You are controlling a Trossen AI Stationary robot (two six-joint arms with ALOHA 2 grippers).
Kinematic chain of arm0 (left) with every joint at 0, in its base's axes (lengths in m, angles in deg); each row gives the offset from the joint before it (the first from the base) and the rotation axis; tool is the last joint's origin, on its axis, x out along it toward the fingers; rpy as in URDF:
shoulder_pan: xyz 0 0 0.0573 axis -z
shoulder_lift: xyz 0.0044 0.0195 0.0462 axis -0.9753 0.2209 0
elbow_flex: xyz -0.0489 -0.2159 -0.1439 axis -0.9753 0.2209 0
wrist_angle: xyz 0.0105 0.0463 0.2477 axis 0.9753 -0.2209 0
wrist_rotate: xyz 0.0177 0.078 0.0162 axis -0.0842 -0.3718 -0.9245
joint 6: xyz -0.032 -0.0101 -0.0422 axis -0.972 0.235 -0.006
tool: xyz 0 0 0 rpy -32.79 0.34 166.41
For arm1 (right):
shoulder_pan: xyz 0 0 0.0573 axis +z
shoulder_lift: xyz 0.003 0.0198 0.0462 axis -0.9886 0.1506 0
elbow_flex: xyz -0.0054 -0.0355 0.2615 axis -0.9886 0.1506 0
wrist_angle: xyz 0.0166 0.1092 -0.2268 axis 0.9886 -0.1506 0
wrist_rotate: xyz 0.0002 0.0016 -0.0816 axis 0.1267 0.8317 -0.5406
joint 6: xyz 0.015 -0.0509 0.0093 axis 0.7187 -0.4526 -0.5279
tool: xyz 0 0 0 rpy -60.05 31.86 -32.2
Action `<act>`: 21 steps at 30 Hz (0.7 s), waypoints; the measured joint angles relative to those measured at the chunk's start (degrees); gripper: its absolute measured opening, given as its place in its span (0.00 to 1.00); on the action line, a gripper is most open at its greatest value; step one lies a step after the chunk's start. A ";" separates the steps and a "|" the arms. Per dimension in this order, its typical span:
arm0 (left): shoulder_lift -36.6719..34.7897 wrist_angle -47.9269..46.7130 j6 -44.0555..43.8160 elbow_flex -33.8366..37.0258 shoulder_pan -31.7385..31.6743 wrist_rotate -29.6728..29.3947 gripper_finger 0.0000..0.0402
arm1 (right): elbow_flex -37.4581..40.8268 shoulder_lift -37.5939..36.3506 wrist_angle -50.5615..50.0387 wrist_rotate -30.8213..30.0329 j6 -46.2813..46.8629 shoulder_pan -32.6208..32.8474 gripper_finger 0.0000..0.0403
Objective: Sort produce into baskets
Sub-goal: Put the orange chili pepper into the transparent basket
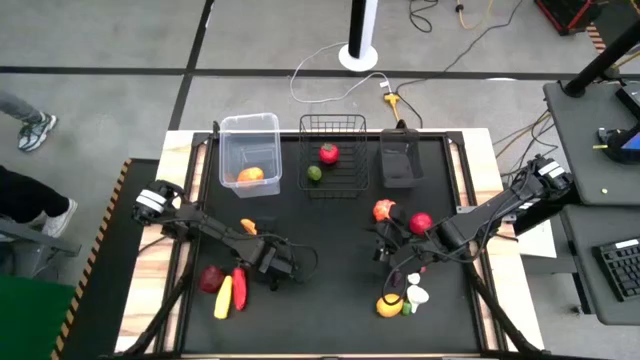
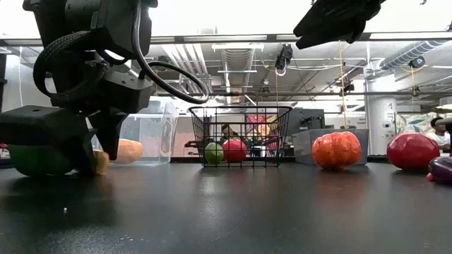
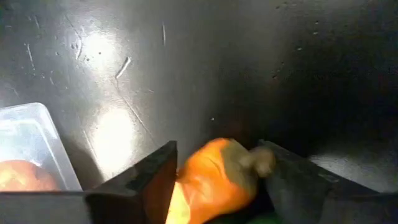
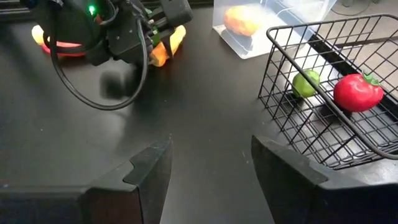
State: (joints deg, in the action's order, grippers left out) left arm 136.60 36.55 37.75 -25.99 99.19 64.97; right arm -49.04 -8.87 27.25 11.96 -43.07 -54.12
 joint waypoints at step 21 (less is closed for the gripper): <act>-6.78 4.47 0.28 -3.78 0.90 -3.91 0.23 | 0.02 0.00 0.07 0.00 -0.02 0.00 0.52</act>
State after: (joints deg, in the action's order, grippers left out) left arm 129.83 41.02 38.03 -29.77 100.09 61.06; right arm -49.02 -8.87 27.32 11.96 -43.09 -54.12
